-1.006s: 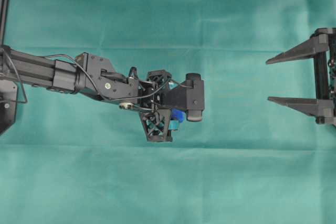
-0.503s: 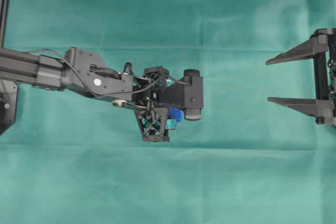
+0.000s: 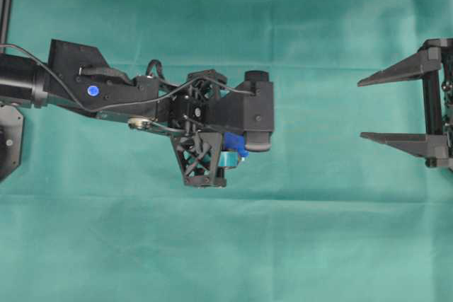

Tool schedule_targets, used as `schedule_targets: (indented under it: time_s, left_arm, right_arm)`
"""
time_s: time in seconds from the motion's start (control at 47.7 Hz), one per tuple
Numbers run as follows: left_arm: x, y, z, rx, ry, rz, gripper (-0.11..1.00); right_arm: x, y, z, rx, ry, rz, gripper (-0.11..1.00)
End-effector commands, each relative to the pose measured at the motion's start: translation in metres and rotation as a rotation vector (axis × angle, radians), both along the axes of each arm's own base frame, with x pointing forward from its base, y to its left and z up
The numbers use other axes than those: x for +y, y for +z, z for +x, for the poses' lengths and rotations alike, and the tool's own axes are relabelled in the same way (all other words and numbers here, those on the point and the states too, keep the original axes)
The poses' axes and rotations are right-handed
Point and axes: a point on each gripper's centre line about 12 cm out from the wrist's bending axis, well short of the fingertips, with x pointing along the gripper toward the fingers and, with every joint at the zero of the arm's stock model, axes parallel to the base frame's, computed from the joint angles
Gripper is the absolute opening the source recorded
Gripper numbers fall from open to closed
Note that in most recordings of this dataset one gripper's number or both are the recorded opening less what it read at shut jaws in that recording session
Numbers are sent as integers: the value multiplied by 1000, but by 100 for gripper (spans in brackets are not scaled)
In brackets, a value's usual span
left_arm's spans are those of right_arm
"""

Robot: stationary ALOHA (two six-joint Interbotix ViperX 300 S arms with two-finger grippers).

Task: Handover the blue block to the right arm after grasping it with the left arm, then place it in the designated position.
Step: 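Rotate the left gripper to present the cube toward the right arm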

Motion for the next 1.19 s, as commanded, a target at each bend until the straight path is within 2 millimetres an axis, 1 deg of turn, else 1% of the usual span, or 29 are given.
schedule_targets:
  time_s: [0.0,0.251,0.377,0.566,0.692,1.174]
  left_arm:
    - [-3,35,1,-66,-10,3,46]
    - [-3,72,-5,-126,-13,4,46]
    - [-3,92,-12,-174,-12,2,46]
    - [-2,115,-24,-226,-12,0,46]
    - [-2,121,-28,-241,-12,-1,46]
    - [-2,121,-28,-239,-12,-1,46]
  right_arm:
    - [0,8,3,-20,0,2,93]
    - [0,7,2,-17,0,0,93]
    - [0,7,2,-17,0,0,93]
    - [0,8,3,-18,1,2,93]
    - [0,9,3,-21,1,2,93]
    - [0,8,3,-20,1,2,93]
